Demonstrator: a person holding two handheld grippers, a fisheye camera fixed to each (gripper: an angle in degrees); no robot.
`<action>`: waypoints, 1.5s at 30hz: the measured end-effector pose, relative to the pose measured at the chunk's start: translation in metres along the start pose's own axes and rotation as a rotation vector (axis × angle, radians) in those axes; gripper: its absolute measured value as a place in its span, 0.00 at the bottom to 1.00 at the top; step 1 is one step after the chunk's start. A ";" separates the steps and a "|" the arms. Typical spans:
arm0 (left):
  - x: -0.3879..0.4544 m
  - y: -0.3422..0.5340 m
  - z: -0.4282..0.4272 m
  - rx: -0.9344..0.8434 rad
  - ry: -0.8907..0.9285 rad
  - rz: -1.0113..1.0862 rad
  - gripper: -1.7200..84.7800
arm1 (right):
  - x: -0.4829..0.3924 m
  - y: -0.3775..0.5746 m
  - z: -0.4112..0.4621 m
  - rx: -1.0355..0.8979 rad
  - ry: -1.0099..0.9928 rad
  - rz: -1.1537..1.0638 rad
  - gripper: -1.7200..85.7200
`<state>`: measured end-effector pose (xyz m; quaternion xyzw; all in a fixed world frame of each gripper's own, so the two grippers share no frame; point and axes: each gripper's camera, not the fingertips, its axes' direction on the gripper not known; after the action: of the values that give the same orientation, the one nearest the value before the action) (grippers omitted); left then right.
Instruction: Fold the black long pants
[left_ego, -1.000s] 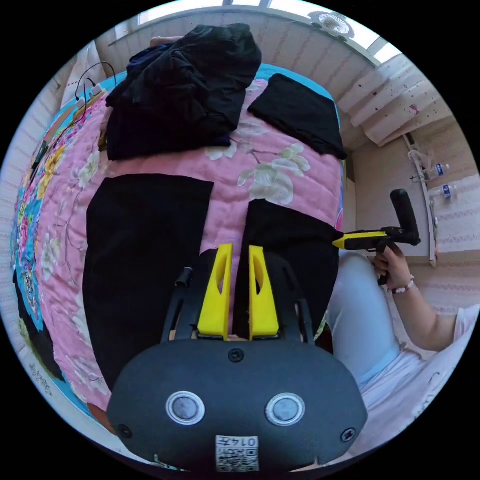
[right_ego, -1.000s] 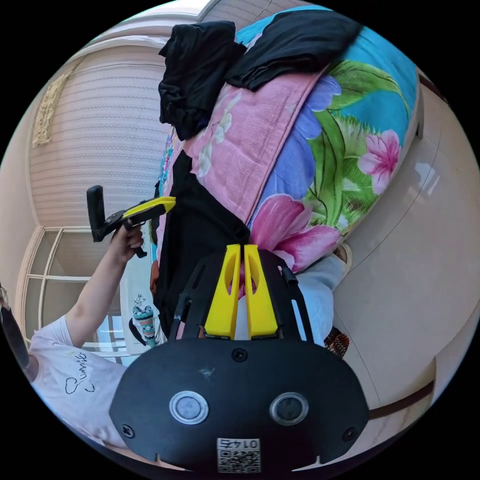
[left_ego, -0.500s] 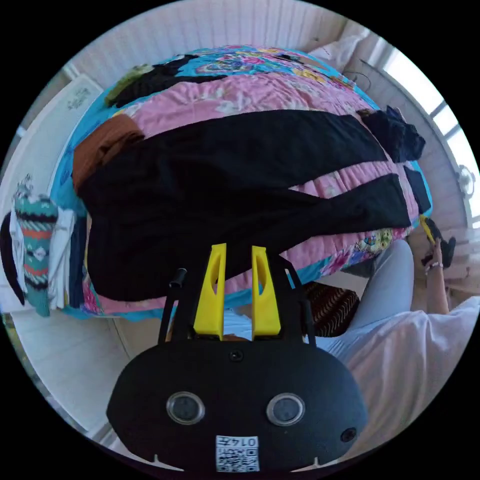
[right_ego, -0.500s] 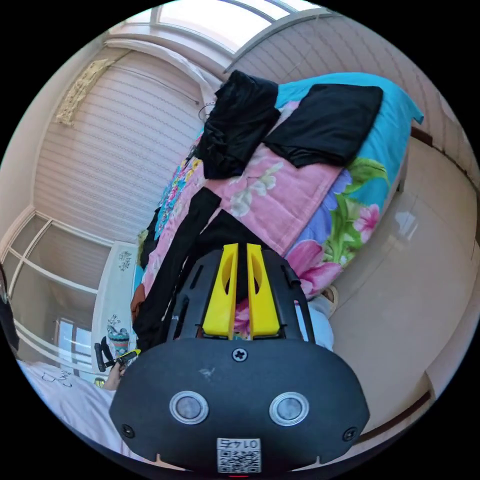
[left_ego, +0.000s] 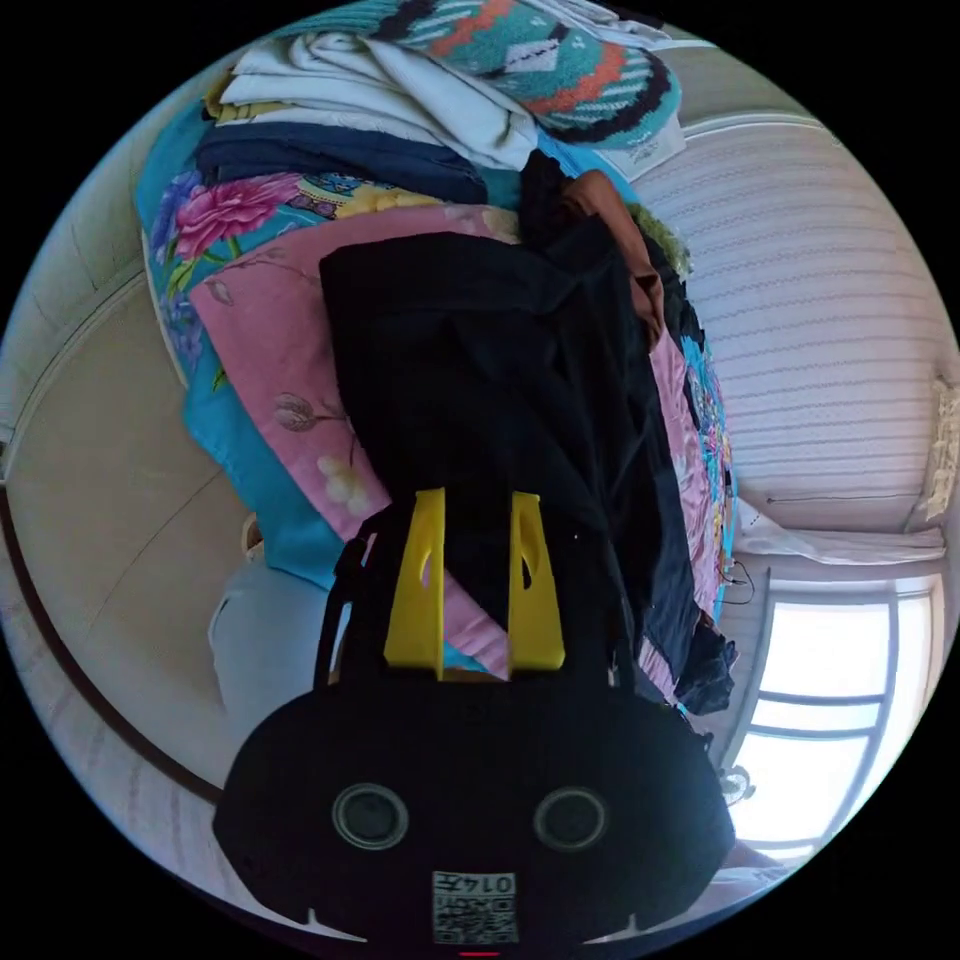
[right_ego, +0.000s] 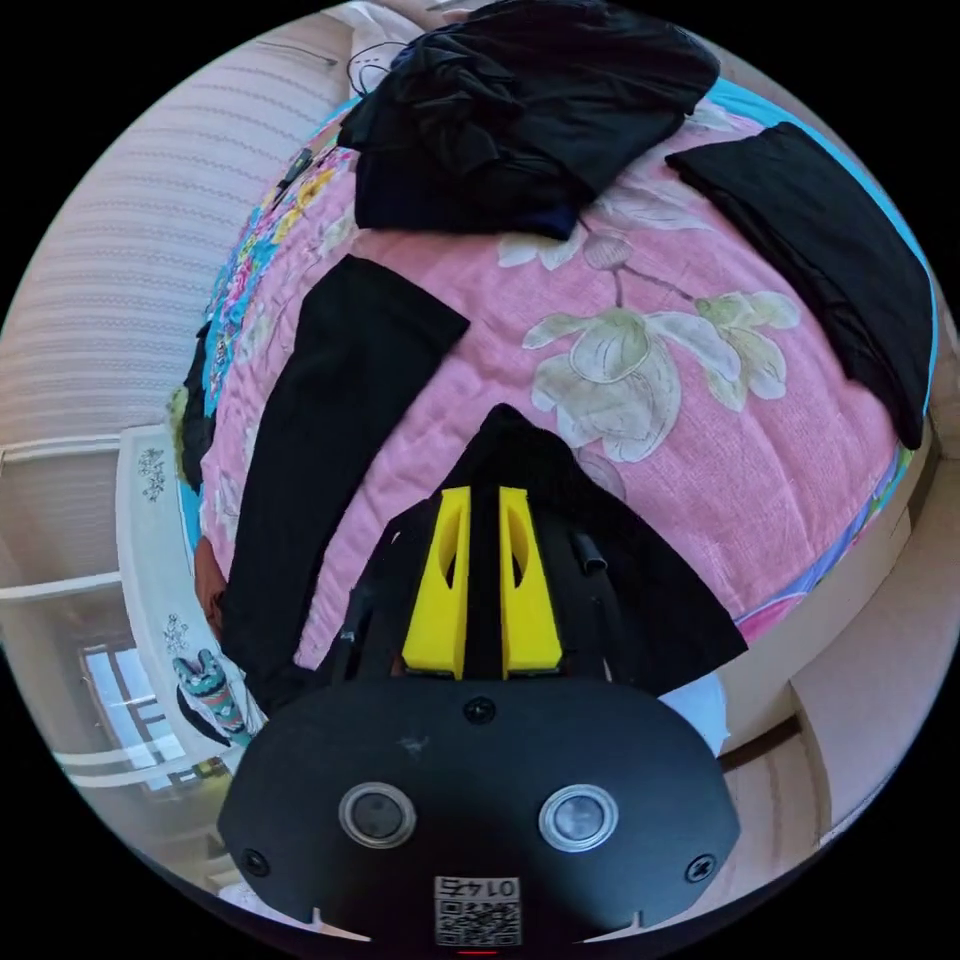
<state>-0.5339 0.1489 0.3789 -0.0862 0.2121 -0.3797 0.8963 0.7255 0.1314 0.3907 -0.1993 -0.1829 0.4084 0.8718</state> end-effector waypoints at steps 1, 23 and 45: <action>-0.014 -0.007 -0.002 -0.003 0.000 -0.011 0.08 | -0.005 -0.001 -0.008 0.013 -0.038 -0.031 0.04; -0.122 -0.106 -0.151 0.098 0.193 0.345 0.01 | -0.033 0.044 -0.170 0.356 -0.653 -0.528 0.02; -0.263 -0.102 -0.140 -0.133 0.179 0.225 0.01 | 0.172 0.112 -0.088 0.088 -0.310 0.073 0.02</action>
<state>-0.8258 0.2675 0.3688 -0.0870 0.3241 -0.2680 0.9031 0.7990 0.3146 0.2867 -0.1021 -0.2896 0.4733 0.8256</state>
